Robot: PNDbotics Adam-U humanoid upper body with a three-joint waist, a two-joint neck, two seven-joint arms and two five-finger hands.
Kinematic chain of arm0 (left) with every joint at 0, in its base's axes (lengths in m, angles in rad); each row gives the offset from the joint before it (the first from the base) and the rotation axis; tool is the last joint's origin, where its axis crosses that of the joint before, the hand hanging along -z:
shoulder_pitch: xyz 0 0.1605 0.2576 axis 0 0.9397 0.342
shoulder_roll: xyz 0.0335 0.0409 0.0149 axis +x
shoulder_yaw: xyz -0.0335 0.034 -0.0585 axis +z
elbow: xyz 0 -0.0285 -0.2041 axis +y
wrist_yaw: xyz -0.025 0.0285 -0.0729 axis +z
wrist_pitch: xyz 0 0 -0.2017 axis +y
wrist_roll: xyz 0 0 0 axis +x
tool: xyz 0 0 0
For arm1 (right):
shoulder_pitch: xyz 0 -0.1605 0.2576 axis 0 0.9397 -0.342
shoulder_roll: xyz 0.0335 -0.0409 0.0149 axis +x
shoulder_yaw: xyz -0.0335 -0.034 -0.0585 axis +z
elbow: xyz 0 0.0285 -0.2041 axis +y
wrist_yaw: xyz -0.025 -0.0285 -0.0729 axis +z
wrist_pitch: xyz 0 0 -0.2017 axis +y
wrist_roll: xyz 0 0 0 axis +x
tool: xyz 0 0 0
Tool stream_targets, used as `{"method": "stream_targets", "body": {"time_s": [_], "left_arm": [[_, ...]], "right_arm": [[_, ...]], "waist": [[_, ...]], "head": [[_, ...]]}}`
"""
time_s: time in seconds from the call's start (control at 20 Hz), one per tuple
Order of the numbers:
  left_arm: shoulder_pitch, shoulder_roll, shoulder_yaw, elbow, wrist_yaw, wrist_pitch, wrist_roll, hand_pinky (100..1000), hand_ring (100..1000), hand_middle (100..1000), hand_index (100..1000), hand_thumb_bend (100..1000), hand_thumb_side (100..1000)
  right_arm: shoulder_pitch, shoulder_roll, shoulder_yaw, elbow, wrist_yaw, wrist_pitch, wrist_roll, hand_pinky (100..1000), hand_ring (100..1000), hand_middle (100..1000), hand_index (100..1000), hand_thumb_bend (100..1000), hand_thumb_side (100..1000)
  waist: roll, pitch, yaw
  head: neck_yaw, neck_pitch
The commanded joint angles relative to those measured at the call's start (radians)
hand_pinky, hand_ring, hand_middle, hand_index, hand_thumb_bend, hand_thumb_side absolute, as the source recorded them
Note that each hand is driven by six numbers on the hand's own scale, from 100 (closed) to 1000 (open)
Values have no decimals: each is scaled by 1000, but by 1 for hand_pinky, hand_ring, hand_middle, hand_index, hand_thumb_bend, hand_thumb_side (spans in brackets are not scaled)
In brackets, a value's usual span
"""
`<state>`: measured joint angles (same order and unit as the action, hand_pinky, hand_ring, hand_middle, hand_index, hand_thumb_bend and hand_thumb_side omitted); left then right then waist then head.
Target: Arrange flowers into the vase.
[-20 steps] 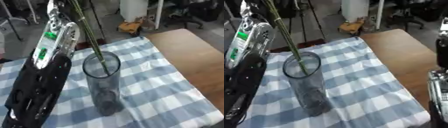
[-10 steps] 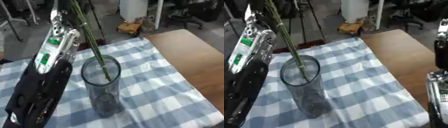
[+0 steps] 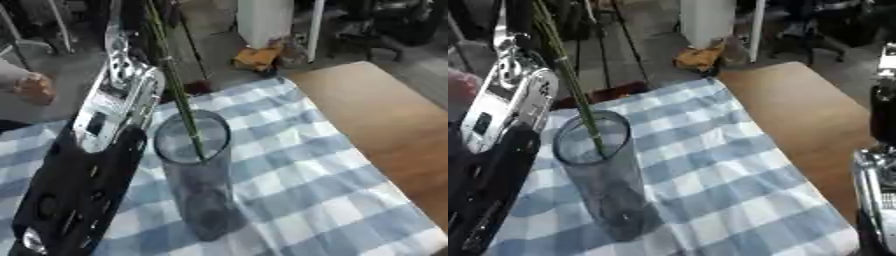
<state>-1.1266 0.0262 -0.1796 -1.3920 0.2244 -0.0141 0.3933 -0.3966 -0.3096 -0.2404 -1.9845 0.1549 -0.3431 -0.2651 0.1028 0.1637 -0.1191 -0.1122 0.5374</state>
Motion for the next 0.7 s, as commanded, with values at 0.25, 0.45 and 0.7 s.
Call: {"method": "stream_targets", "body": {"time_s": [0.25,0.45,0.7], "left_arm": [[-21,6,14,10,6,-41,-16,100,100,100,100,100,779],[-20,8,10,3,7,-52,-26,100,100,100,100,100,776],[-12,15,1,-11,8,-66,-49,100,100,100,100,100,777]], "right_arm": [[-17,-14,-9,-16,-11,-2,1,822,815,541,813,100,719],[-17,-13,-11,-16,-11,-2,-1,822,815,541,812,100,720],[-17,-13,-13,-16,-10,0,-5,822,816,541,813,100,717]], "waist": [[-9,-9,-1],[-9,-9,0],[-9,-10,2]], "head": [[1,-22],[-1,-23],[-7,-21]]}}
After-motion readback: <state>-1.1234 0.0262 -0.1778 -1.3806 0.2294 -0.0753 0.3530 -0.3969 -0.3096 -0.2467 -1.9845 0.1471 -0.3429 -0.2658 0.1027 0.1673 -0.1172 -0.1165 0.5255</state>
